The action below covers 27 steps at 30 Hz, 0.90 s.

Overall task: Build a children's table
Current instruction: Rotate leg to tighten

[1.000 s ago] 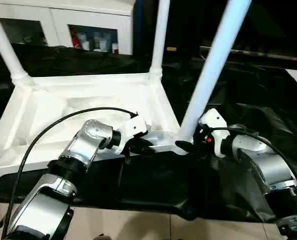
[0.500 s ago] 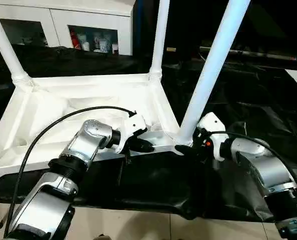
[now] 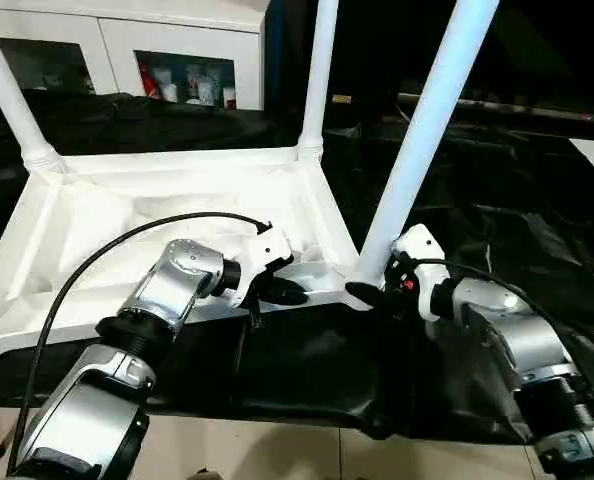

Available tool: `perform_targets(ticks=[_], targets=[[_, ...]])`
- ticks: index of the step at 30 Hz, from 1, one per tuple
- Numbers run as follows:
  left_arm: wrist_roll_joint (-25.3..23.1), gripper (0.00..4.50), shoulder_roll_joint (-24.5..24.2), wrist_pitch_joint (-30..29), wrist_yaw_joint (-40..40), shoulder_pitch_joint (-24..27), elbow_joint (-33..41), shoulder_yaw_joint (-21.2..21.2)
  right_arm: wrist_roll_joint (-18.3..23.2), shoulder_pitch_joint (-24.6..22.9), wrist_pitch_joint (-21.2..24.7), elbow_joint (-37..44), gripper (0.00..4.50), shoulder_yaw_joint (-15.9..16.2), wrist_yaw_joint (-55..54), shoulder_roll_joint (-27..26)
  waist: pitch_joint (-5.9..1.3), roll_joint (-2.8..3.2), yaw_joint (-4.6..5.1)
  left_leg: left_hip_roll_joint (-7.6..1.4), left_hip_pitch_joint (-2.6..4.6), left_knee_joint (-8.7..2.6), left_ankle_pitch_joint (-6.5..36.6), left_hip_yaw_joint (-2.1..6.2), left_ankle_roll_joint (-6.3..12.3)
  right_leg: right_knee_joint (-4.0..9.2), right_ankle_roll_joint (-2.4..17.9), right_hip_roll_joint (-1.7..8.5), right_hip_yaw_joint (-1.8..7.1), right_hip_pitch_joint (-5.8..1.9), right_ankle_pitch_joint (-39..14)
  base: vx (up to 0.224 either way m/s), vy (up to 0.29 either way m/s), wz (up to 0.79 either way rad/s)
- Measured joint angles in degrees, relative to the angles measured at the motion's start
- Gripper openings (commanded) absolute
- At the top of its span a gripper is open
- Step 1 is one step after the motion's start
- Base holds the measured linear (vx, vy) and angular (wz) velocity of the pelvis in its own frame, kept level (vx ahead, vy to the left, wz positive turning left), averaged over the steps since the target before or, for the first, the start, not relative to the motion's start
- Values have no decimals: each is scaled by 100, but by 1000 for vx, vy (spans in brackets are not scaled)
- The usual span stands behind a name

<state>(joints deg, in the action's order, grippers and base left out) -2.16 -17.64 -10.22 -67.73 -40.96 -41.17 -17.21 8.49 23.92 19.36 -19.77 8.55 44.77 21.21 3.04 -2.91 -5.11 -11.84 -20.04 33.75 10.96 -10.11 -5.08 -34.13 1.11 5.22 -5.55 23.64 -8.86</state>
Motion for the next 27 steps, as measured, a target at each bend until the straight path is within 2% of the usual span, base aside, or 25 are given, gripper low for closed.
perform_targets(ticks=[2,6,15,18,22,27], targets=[[-2,0,-3,-1,3,2,0,-1,-1,0,-79,-65,285,-16,3,-24,0,0,1,0,1,0,0,0,0,0,-1,0,0,-5,-1,0,0,0],[-4,0,-7,-4,17,4,-1,-2,1,0,-147,-118,272,-23,-3,-46,0,0,3,0,1,0,0,0,0,0,-4,0,0,-7,-2,0,0,0],[-5,0,13,-10,233,36,-25,42,-9,-2,-380,-375,270,-157,-290,-349,-4,8,39,0,14,-1,1,2,-1,0,-14,-1,-1,-24,-8,0,0,0],[-35,0,251,-13,731,-17,-226,150,-19,33,-392,-580,270,-389,-1064,-773,-9,17,52,2,18,1,0,5,-1,2,-11,-1,-1,-28,-6,0,0,0],[-140,0,717,-76,1647,-292,-736,230,-220,273,-462,-1003,270,-735,-2690,-1451,-11,46,93,10,55,5,1,12,-1,29,-14,2,-8,-45,-8,0,0,0],[-187,0,1310,-11,2574,-746,-1564,330,-474,738,-613,-1660,270,-1049,-4345,-2029,-6,81,35,18,30,-14,1,25,2,121,-16,8,-31,-73,-8,0,0,0]])
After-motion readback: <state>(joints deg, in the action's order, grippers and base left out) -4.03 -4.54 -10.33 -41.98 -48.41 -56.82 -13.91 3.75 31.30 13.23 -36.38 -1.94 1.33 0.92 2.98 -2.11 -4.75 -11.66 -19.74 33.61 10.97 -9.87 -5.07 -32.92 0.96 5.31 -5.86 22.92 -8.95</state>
